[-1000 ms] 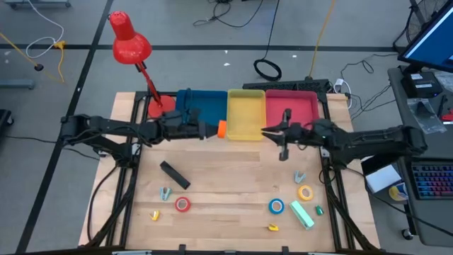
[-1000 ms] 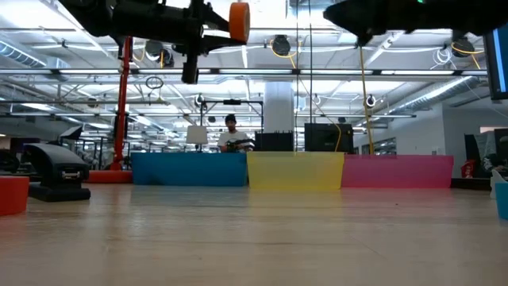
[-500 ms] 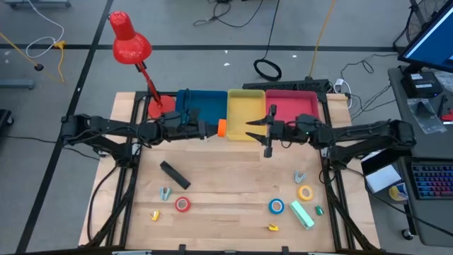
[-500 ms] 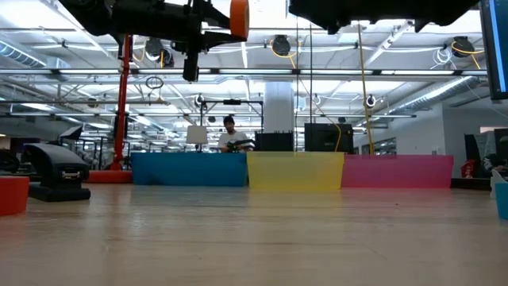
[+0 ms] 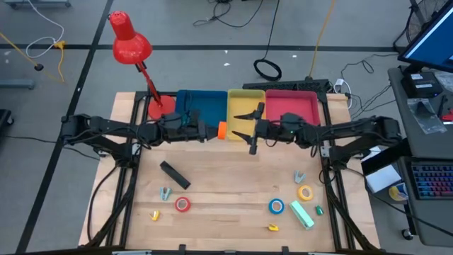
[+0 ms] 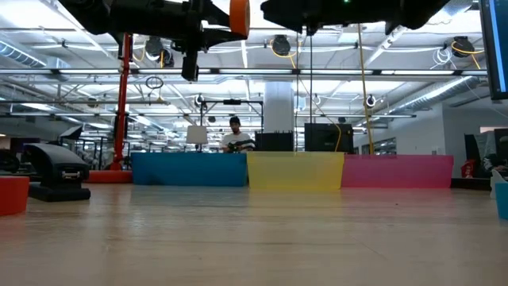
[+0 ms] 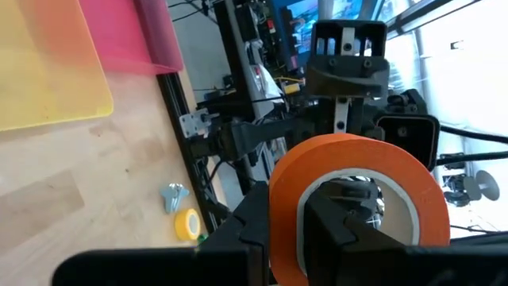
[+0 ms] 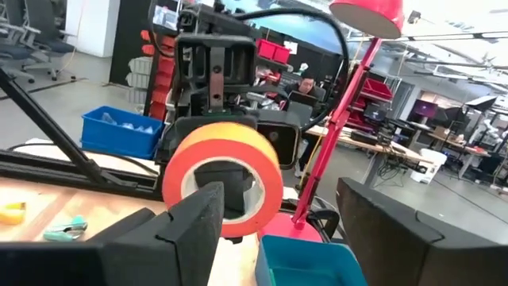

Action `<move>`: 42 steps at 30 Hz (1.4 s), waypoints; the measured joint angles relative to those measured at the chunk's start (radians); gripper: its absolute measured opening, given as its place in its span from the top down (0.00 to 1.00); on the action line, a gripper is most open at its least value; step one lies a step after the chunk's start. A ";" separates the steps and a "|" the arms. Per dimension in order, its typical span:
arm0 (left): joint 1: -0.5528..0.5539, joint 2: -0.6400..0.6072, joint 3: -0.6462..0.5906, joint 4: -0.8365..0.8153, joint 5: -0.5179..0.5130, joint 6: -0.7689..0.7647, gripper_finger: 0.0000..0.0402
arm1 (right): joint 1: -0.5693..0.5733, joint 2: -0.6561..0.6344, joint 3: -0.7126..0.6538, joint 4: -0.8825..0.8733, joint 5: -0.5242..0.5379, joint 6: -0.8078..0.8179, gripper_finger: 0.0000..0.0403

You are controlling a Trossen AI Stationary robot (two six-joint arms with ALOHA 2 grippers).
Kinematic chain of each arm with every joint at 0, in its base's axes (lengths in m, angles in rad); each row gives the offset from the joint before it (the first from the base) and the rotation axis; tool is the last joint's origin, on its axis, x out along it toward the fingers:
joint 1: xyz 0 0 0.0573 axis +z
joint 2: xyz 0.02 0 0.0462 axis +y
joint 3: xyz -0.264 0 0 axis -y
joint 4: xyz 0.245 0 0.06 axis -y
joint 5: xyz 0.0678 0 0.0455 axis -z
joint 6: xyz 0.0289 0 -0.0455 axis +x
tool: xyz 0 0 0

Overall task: Pick and place Stapler, Stapler remover, tape
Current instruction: Put the orange tape into the red bin

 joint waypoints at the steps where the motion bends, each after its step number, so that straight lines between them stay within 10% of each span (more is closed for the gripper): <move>1: 0.000 0.000 0.000 0.000 -0.002 -0.001 0.90 | 0.000 0.006 0.005 -0.001 0.000 -0.005 0.41; 42: -0.003 0.002 0.002 -0.046 -0.004 -0.021 0.91 | -0.016 0.137 0.130 -0.100 0.003 -0.108 0.60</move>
